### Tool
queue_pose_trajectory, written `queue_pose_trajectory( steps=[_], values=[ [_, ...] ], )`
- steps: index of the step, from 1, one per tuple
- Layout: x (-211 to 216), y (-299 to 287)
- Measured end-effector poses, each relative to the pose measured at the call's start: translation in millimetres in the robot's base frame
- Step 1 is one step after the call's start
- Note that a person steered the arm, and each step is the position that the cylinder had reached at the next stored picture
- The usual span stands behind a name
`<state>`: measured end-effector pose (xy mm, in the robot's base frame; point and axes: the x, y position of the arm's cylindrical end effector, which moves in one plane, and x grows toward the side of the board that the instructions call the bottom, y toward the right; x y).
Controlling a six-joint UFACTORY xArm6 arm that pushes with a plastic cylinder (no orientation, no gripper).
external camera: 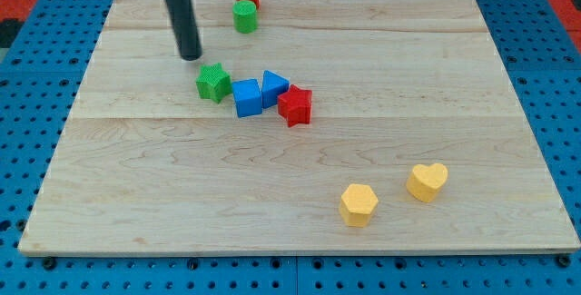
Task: Slide the green star to the top of the blue cube
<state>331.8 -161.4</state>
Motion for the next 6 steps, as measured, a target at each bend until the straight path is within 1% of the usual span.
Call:
queue_pose_trajectory(
  steps=[1,2,4,5,6],
  values=[
    [15,-14],
    [35,-4],
    [36,105],
    [22,92],
    [-35,85]
  ],
)
